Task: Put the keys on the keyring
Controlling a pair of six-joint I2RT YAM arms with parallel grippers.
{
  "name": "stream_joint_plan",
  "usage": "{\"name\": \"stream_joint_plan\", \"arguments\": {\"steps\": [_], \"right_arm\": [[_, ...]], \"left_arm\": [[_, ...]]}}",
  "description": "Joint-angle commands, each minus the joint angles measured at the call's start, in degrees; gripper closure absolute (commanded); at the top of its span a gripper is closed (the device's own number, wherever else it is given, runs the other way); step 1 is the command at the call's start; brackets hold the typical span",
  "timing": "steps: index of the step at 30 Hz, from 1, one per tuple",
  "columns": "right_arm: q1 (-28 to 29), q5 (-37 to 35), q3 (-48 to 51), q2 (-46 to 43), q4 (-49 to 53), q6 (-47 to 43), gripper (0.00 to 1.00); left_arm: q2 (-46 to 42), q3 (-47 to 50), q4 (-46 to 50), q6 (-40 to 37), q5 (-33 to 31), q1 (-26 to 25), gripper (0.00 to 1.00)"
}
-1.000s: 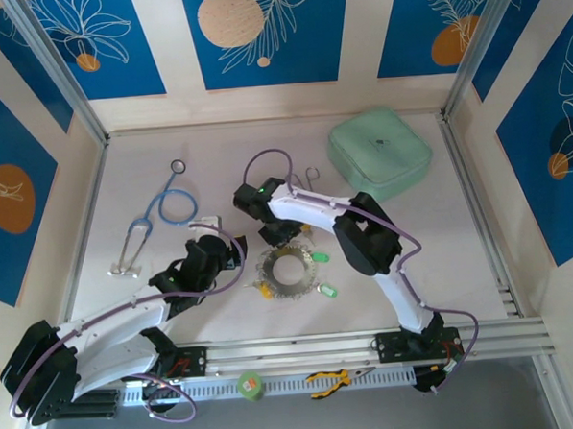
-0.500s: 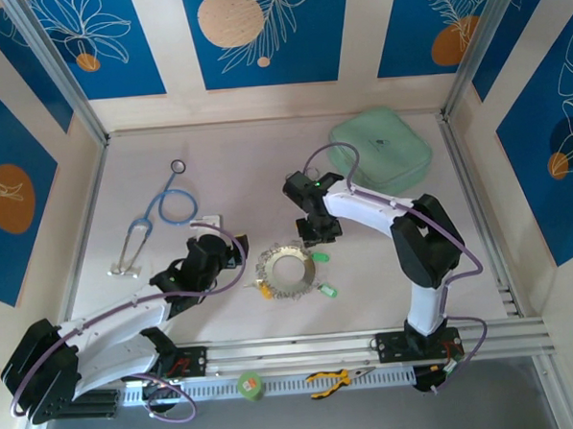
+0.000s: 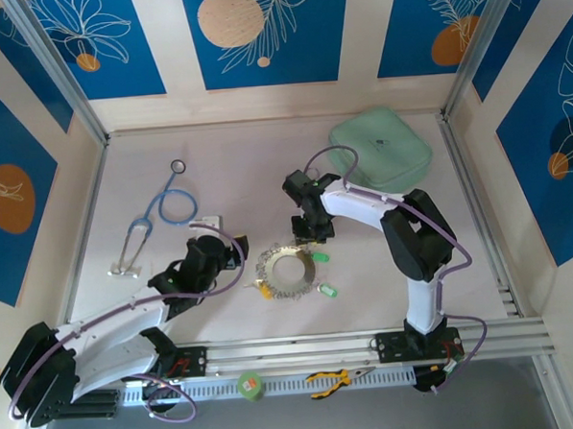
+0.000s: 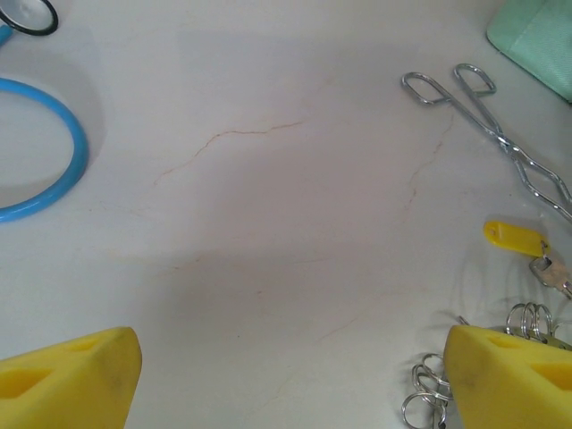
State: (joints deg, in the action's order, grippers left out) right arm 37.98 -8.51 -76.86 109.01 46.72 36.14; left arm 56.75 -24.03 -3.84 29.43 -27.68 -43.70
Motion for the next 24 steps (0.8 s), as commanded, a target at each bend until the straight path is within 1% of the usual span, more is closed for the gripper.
{"name": "stream_joint_plan", "arguments": {"steps": [1,6,13,19,24], "right_arm": [[-0.53,2.09,0.41,0.06,0.04,1.68,0.71],[-0.80,3.85,1.25,0.75,-0.83,2.22,0.71],[-1.05,1.83,2.10,1.07,-0.12,2.95,0.71],[-1.32,4.94,2.10,2.19,-2.14,2.88,0.72],[-1.70,6.57,2.17,2.70,-3.88,2.97,0.75]], "left_arm": [[-0.99,1.18,-0.40,-1.39,0.13,0.54,0.13],[-0.93,1.18,-0.47,-1.50,0.21,0.54,0.13],[-1.24,1.33,-0.23,-1.48,0.04,0.54,0.14],[-0.71,0.93,-0.47,-1.56,0.22,0.55,0.14],[-0.98,0.98,-0.16,-1.65,-0.09,0.54,0.14]]}}
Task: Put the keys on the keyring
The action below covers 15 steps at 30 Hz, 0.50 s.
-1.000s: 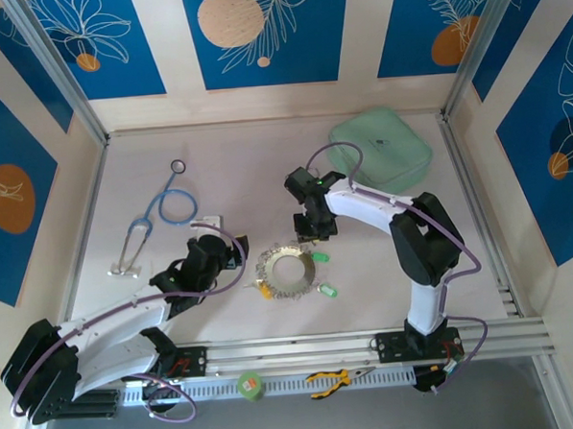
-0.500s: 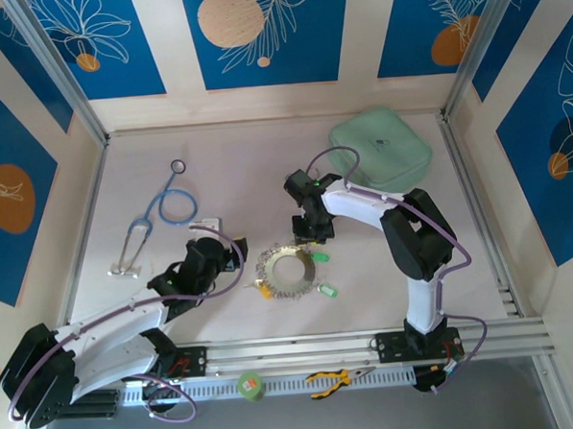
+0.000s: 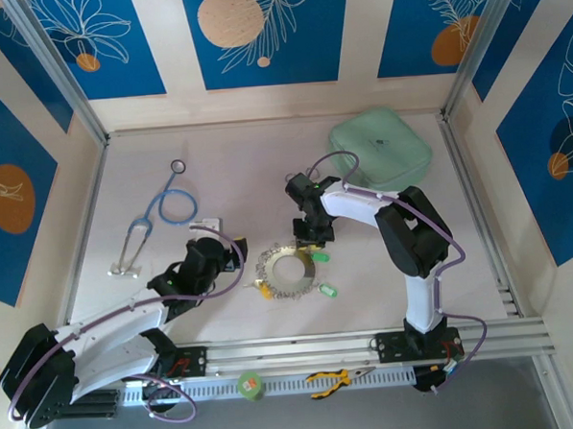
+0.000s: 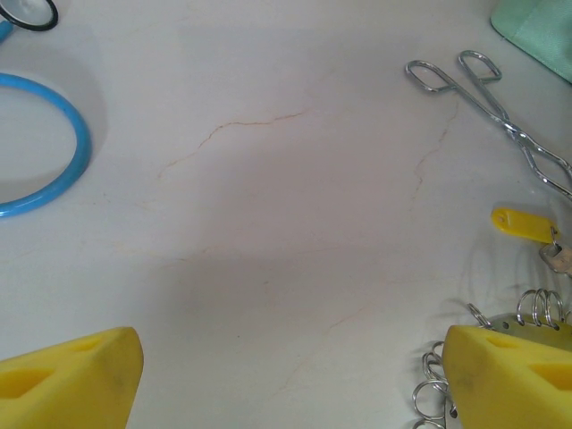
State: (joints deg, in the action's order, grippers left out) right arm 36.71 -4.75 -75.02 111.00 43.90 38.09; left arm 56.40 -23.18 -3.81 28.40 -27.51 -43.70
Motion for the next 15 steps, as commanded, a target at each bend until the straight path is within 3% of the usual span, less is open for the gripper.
{"name": "stream_joint_plan", "arguments": {"steps": [1,15], "right_arm": [[-0.63,3.13,0.40,0.77,-1.31,1.03,0.76],[-0.94,5.28,0.85,1.19,-1.75,0.43,0.86]], "left_arm": [[-0.72,0.22,-0.16,-0.61,-0.25,0.51,0.14],[-1.12,0.20,0.12,-0.72,-0.41,0.54,0.14]]}}
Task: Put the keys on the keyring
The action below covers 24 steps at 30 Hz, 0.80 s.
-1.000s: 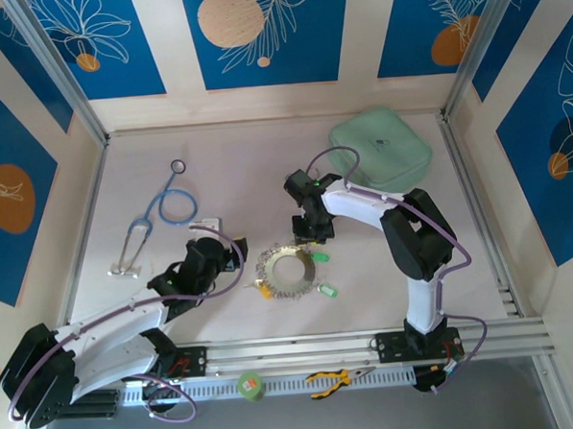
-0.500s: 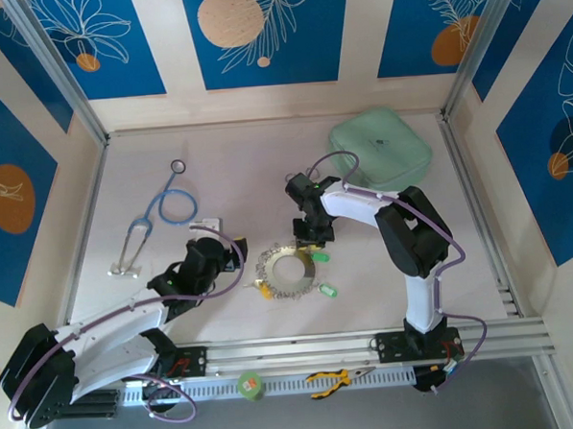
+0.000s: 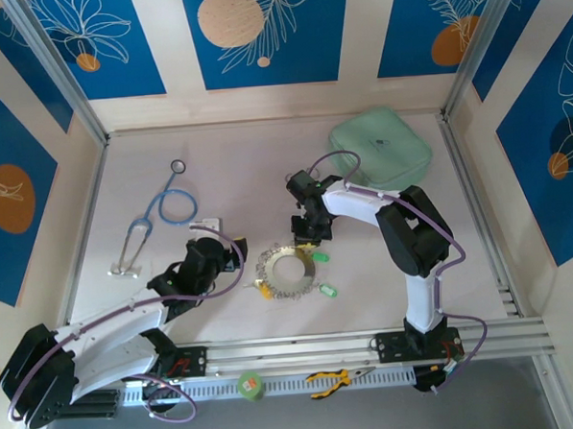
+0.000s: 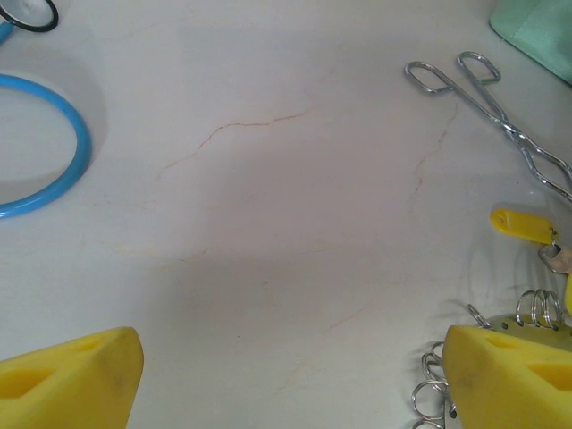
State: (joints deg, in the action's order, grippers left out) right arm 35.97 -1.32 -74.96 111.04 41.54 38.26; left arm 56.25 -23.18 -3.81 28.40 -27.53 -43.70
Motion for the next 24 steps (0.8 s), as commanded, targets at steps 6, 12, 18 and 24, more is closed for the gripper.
{"name": "stream_joint_plan", "arguments": {"steps": [6,12,18,24], "right_arm": [[0.22,0.44,0.88,-2.74,-1.03,-1.87,1.00],[4.42,-1.19,2.30,-13.66,-9.08,-14.93,1.00],[8.06,4.39,9.44,-23.38,-21.67,-33.09,1.00],[6.79,18.04,14.13,-27.65,-27.52,-42.38,1.00]], "left_arm": [[-2.78,-0.22,1.41,-2.61,-1.92,0.53,0.14],[-7.92,0.49,-1.95,-10.50,-3.35,0.50,0.14],[-13.11,2.82,-11.77,-22.80,3.97,0.54,0.48],[-14.29,4.38,-16.37,-33.32,10.73,0.50,0.53]]}}
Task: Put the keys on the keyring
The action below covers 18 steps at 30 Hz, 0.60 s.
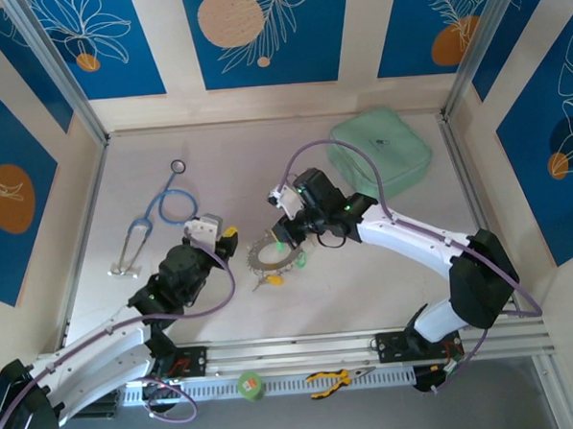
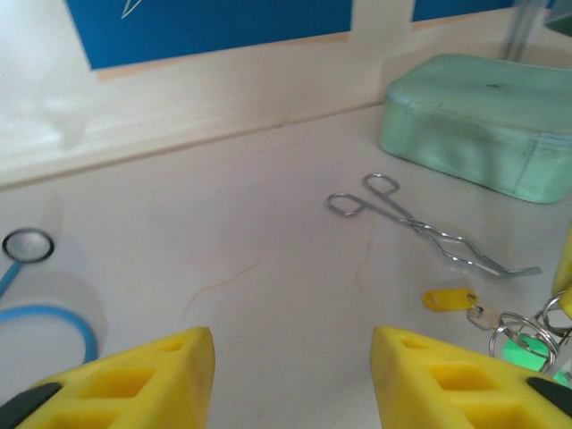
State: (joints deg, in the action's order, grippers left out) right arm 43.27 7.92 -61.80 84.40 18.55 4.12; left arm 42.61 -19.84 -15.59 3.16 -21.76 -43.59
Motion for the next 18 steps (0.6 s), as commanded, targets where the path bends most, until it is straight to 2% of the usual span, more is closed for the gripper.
{"name": "stream_joint_plan", "arguments": {"steps": [1,5,9,12,16,18], "right_arm": [[-0.52,10.93,0.98,-1.08,-3.96,-10.08,1.00],[0.14,14.22,-0.03,-0.91,-1.12,-13.68,1.00],[1.06,15.19,0.05,-2.25,-0.26,-16.65,1.00],[2.52,14.03,1.09,-4.30,-0.05,-20.74,1.00],[6.04,8.03,3.28,-6.88,-0.09,-28.14,1.00],[6.55,6.95,4.07,-7.89,-0.90,-28.91,1.00]], "left_arm": [[-0.77,1.19,-5.03,-10.03,6.26,0.43,0.55],[-1.92,1.23,-3.79,-20.02,15.16,0.30,0.64],[-4.38,-0.06,0.77,-27.81,23.35,0.39,0.65],[-5.53,-2.04,6.13,-31.46,26.60,0.36,0.63],[-6.56,-4.75,14.77,-34.91,31.86,0.39,0.58],[-6.66,-5.39,18.89,-38.94,37.05,0.37,0.49]]}}
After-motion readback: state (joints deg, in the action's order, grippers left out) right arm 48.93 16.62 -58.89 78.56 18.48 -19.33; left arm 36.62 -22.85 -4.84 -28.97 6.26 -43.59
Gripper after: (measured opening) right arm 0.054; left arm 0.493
